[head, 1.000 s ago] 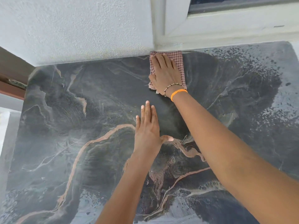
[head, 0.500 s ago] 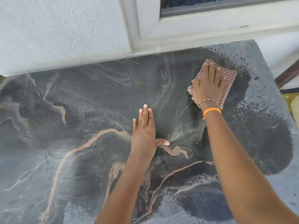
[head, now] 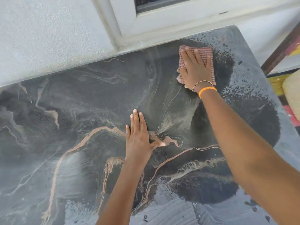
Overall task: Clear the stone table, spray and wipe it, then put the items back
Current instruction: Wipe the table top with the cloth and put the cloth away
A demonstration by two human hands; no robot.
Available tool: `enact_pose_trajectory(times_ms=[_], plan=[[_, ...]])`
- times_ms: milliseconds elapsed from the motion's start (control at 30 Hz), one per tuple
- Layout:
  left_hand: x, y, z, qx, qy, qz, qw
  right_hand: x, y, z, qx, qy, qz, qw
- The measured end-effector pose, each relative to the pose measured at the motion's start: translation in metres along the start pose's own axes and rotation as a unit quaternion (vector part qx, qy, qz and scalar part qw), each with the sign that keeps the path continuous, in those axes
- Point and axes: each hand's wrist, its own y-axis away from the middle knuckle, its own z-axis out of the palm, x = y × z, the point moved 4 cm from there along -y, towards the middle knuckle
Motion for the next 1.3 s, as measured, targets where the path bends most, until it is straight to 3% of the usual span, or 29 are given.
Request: enact_pose_trajectory(times_ms=[133, 267, 400, 567, 667, 733, 833, 967, 1067, 1167, 1233, 1300], plan=[[-0.002, -0.002, 0.001, 0.01, 0.002, 0.001, 1.0, 0.076, 0.055, -0.011, 0.029, -0.028, 0.166, 0.985], [-0.004, -0.002, 0.002, 0.019, 0.009, 0.006, 1.0, 0.049, 0.105, -0.002, 0.033, -0.035, 0.206, 0.977], [-0.006, 0.008, 0.002, 0.027, 0.014, 0.016, 0.999, -0.032, 0.126, 0.016, -0.01, -0.017, 0.117, 0.993], [-0.022, 0.049, 0.004, 0.052, 0.032, 0.015, 0.998, -0.126, 0.153, 0.036, -0.085, 0.012, -0.098, 0.991], [-0.031, 0.064, 0.006, 0.049, 0.03, 0.027, 0.998, -0.122, 0.177, 0.037, -0.107, 0.043, -0.203, 0.972], [-0.031, 0.066, 0.007, 0.045, 0.01, 0.039, 0.998, -0.095, 0.185, 0.032, -0.103, 0.045, -0.211, 0.971], [-0.021, 0.067, 0.011, 0.028, -0.008, 0.055, 0.998, -0.037, 0.193, 0.019, -0.089, 0.037, -0.118, 0.988], [0.001, 0.067, 0.02, -0.004, -0.011, 0.093, 0.996, 0.044, 0.211, 0.0, -0.06, -0.009, 0.084, 0.995], [0.015, 0.069, 0.028, -0.024, -0.022, 0.108, 0.994, 0.078, 0.234, -0.005, 0.0, -0.038, 0.237, 0.971], [0.02, 0.066, 0.03, -0.016, -0.019, 0.088, 0.996, 0.066, 0.255, 0.003, 0.053, -0.072, 0.365, 0.927], [0.023, 0.061, 0.031, -0.015, -0.009, 0.068, 0.998, 0.037, 0.26, 0.011, 0.058, -0.069, 0.371, 0.924], [0.031, 0.054, 0.031, -0.008, 0.0, 0.045, 0.999, 0.004, 0.251, 0.02, 0.024, -0.044, 0.257, 0.965]])
